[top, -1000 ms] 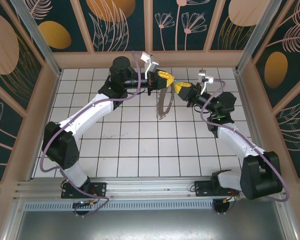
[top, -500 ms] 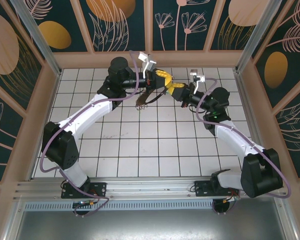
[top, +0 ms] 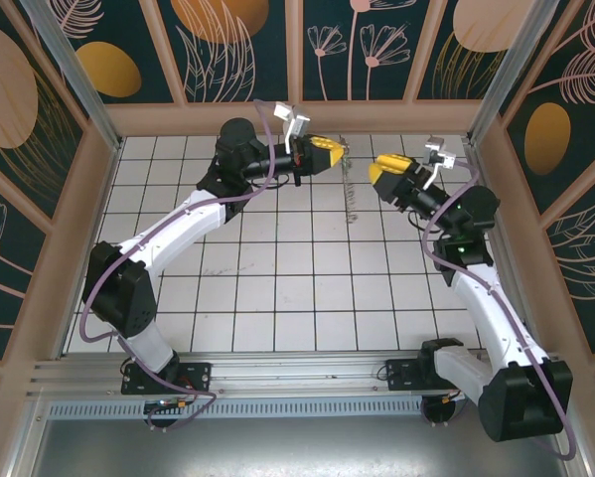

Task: Put the keys on the keyring

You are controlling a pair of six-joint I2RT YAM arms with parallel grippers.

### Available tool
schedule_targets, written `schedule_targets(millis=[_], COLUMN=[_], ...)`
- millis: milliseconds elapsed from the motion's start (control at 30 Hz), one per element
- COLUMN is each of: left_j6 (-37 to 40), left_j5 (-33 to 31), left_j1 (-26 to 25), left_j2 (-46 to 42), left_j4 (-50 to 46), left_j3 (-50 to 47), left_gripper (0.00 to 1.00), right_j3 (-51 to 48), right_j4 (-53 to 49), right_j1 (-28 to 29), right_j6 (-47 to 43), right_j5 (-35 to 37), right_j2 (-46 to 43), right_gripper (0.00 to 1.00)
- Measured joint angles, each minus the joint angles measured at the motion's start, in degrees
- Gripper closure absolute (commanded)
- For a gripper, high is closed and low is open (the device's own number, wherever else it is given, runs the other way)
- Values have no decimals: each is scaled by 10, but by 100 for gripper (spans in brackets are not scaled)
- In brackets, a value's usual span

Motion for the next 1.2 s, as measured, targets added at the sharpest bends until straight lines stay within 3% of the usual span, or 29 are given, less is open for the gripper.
schedule_targets(millis=[133, 367, 567, 1200], left_j6=[-51, -140, -190, -232], left_j5=[0, -3, -27, -67], left_j1=[1, 1, 1, 1], left_j2=[0, 0, 0, 0], left_j4=[51, 121, 137, 129], left_j3=[-18, -50, -59, -59], left_gripper=[100, 100, 100, 100], right_j3=[23, 33, 33, 51], right_j4=[5, 103, 174, 235], right_j1=[0, 3, 39, 85], right_j6=[30, 135, 189, 207], right_j5=[32, 37, 46, 47], right_j2=[21, 102, 134, 180], right_gripper=[54, 54, 54, 65])
